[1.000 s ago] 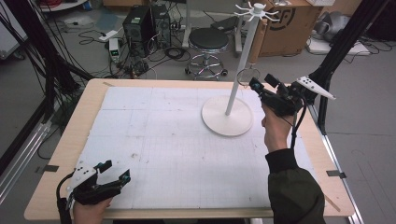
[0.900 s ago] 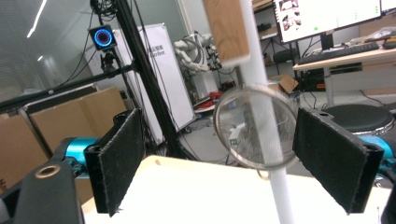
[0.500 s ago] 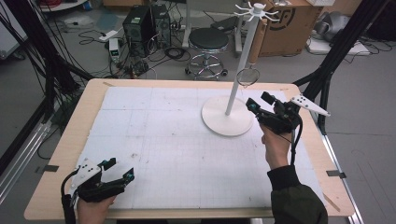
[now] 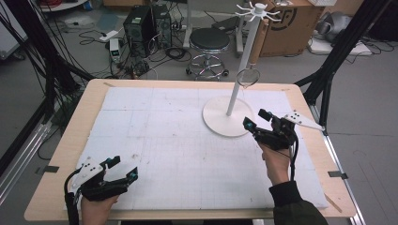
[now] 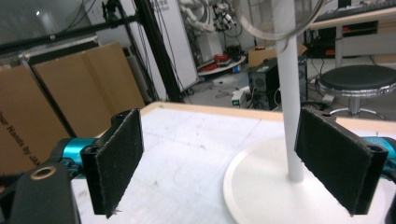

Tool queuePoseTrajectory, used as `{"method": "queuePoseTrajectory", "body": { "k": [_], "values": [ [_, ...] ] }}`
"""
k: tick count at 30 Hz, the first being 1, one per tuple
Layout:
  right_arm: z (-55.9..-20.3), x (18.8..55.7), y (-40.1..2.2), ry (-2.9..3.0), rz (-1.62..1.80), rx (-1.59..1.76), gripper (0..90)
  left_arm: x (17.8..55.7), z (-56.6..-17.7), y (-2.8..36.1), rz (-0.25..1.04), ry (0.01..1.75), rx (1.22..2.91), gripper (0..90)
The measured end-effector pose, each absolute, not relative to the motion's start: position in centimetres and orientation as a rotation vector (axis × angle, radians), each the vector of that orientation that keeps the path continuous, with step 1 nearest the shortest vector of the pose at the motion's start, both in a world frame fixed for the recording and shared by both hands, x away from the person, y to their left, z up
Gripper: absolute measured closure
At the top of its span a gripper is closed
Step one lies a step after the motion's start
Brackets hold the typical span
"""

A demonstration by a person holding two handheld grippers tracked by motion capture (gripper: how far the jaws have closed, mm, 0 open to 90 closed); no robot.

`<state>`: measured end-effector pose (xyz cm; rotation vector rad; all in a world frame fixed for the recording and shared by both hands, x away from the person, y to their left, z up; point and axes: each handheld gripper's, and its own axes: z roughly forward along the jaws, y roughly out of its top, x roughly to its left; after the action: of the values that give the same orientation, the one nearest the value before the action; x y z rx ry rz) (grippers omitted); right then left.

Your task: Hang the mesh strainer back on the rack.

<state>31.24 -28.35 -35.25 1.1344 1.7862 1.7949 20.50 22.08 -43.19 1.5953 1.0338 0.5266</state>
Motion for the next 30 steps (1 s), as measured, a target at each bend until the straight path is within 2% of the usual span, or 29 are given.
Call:
{"method": "queuePoseTrajectory", "body": {
  "k": [15,30],
  "values": [
    [-39.3,29.7,-28.5,1.89,1.712,1.184,13.2,21.5,-43.2,21.1,0.508,1.011,1.612,18.5],
    [-40.3,28.3,-28.9,1.924,1.664,1.199,12.1,22.6,-43.2,19.8,0.481,0.98,1.626,18.4]
  ]
}}
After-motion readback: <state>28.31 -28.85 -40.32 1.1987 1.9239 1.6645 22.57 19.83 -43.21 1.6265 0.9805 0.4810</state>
